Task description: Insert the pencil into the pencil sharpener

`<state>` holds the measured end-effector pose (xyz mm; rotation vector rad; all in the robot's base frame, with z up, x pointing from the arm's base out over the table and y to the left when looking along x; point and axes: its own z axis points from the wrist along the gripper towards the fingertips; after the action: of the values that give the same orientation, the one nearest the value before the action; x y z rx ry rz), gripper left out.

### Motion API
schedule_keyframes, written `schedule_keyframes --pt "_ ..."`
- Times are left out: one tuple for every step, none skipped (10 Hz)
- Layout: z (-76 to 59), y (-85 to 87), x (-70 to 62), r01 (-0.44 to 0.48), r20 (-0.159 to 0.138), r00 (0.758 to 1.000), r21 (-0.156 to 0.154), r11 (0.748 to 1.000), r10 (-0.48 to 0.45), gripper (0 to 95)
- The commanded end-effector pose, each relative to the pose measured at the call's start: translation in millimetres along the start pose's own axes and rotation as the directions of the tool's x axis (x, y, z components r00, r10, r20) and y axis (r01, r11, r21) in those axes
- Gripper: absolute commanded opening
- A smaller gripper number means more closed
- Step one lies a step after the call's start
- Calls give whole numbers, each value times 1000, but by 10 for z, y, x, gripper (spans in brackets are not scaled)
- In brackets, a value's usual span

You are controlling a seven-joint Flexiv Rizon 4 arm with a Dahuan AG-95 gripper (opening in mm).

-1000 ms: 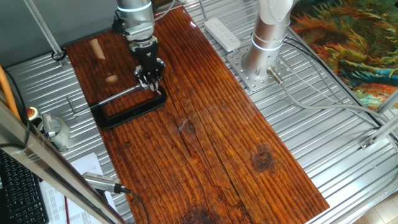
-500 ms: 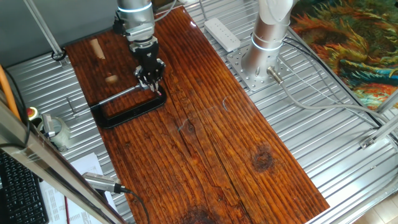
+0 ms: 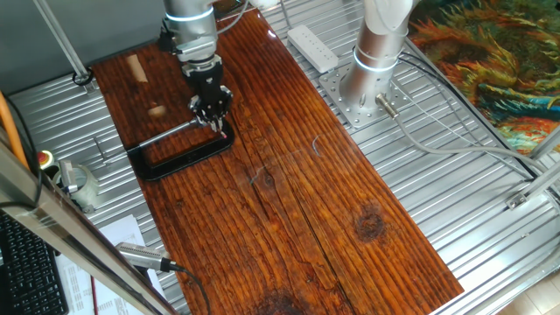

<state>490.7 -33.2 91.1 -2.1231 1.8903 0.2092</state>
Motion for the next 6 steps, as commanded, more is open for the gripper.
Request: schedule_keyframes --pt "39 -13 11 -5 -7 1000 -1 1000 5 0" --pt "50 -18 5 -8 -7 1000 -1 1000 8 0" --pt "73 -29 -6 -11 -10 1000 -1 1000 11 0" --pt "96 -37 -14 -18 -15 1000 -2 1000 18 0" --pt "119 -43 -18 -21 -16 1000 -1 1000 21 0" --pt "146 -49 -21 -25 -17 1000 0 1000 25 0"
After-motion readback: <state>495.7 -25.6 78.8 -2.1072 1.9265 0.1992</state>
